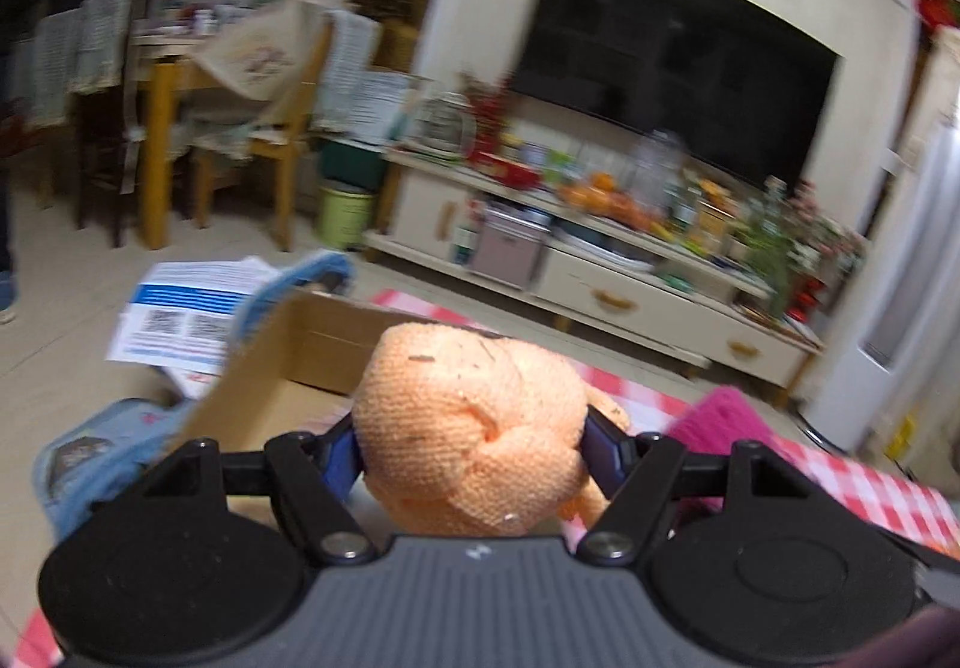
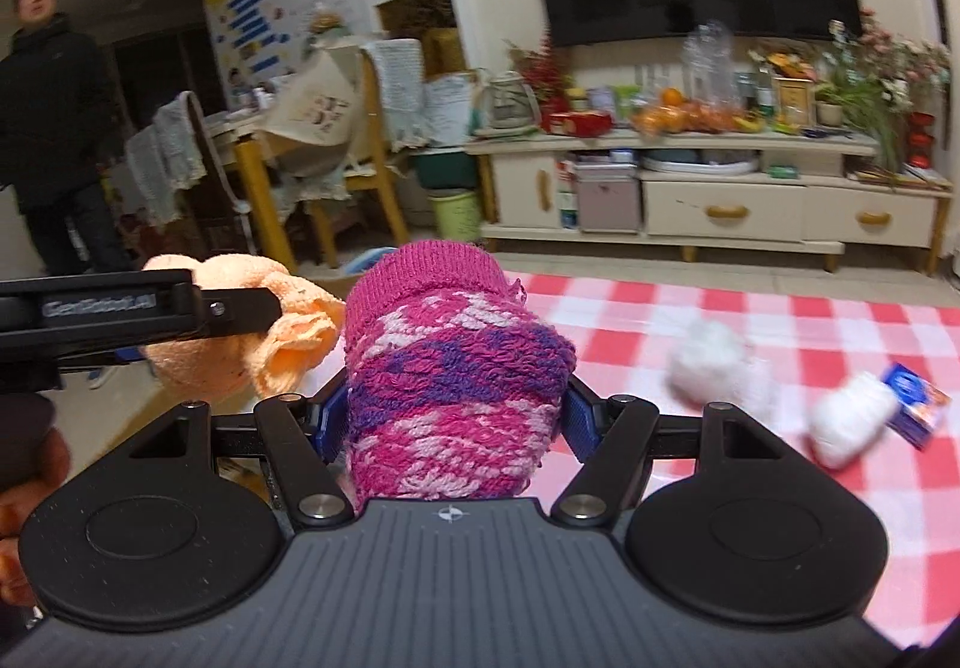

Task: Organize soft objects
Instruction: 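Carry the orange plush and pink hat over the box and open both tools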

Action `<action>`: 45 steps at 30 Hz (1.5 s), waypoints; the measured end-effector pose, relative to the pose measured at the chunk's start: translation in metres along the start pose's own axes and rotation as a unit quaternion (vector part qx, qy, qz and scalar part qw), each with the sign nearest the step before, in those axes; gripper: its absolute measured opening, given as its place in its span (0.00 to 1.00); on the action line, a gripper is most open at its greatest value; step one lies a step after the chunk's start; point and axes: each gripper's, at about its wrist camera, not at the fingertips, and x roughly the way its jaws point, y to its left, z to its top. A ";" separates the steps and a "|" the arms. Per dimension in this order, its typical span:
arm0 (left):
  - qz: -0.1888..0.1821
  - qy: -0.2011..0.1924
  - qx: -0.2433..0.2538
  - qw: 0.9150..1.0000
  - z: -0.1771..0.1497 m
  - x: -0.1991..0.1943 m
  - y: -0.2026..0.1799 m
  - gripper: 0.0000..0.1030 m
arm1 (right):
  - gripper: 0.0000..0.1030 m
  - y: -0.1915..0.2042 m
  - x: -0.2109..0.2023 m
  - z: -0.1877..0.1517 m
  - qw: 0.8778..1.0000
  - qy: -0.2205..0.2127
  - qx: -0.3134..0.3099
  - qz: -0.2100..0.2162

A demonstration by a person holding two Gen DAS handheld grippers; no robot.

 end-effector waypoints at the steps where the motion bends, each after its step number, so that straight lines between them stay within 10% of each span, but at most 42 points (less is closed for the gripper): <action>1: 0.012 -0.003 -0.007 1.000 0.003 0.001 0.008 0.69 | 0.82 0.003 0.004 0.002 1.000 -0.001 -0.004 0.005; 18: 0.104 0.002 -0.051 0.993 0.019 0.030 0.060 0.70 | 0.84 0.036 0.045 0.002 0.998 0.011 -0.034 0.043; 25: 0.130 0.015 -0.042 0.990 0.017 0.037 0.061 0.88 | 0.98 0.035 0.047 -0.001 0.997 0.021 -0.023 0.065; 45: 0.125 -0.007 0.038 0.991 0.009 0.029 0.015 0.99 | 1.00 -0.005 -0.024 -0.023 0.999 -0.027 -0.006 -0.041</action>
